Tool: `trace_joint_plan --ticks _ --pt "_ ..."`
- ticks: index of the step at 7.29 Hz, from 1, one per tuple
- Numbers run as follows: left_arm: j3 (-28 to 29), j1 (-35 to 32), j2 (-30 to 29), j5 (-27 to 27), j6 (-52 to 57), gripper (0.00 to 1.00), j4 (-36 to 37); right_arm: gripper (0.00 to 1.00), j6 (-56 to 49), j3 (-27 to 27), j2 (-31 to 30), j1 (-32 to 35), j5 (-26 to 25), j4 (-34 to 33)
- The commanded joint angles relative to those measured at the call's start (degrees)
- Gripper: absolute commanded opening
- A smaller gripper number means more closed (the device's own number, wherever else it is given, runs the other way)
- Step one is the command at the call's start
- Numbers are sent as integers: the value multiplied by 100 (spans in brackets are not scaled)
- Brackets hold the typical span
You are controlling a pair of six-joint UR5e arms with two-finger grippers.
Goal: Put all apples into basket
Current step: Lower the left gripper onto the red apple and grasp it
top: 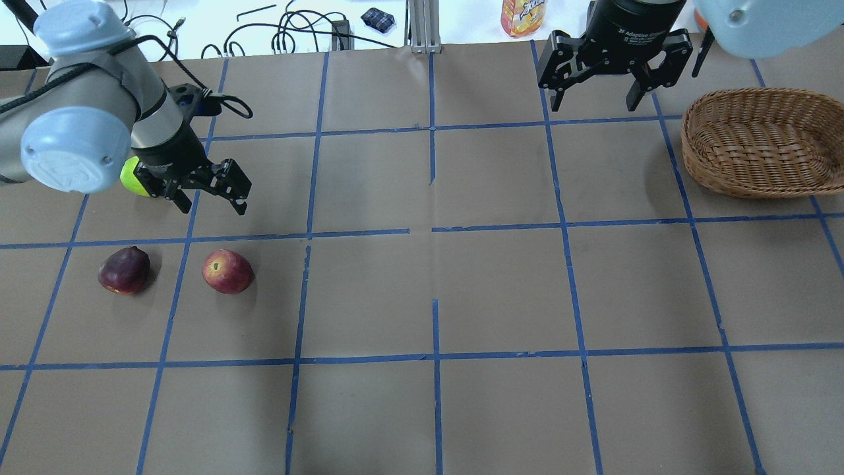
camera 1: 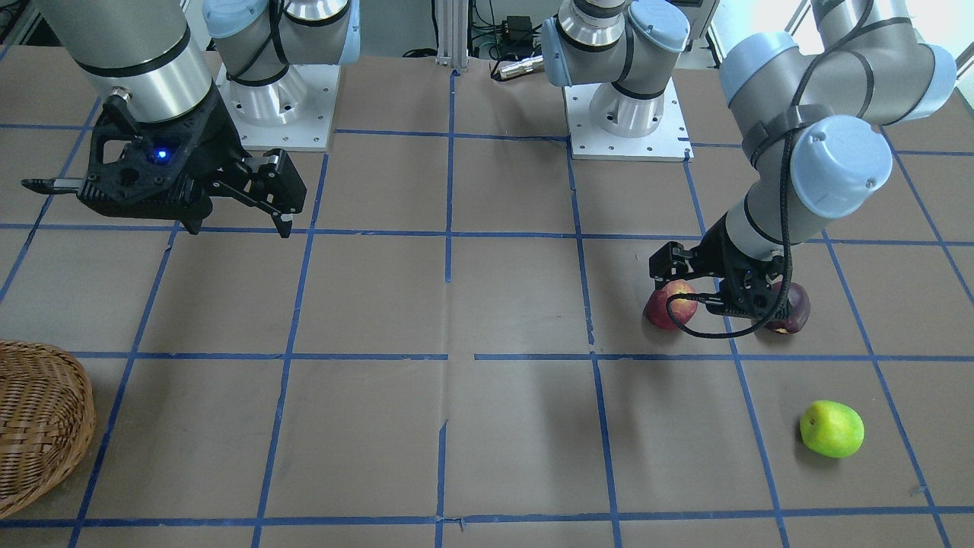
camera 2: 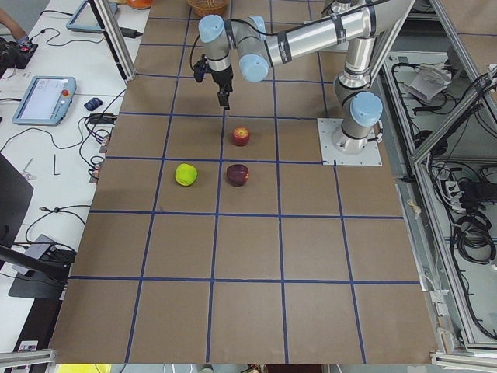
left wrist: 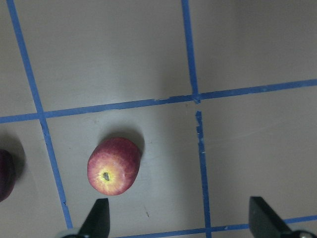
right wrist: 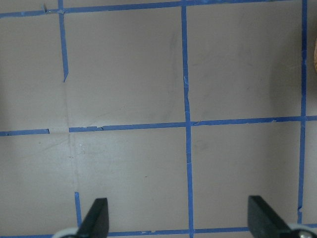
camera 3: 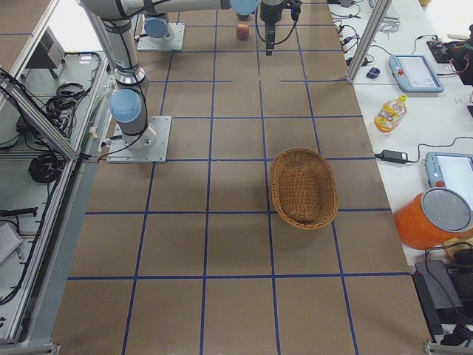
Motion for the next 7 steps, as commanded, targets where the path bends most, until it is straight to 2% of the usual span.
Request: trace_joint_plan --ticks 1,3,6,7 --pt "-726 290 -230 -39 388 100 793 100 9 -15 7 25 33 -17" --pt "-1131 387 -485 -22 748 100 1497 100 0 2 16 25 33 -18" --pt "-1553 642 -740 -39 863 99 1895 100 0 2 -1 25 42 -35" --pt "-1485 633 -697 -126 941 23 1991 100 26 -33 33 34 42 -70"
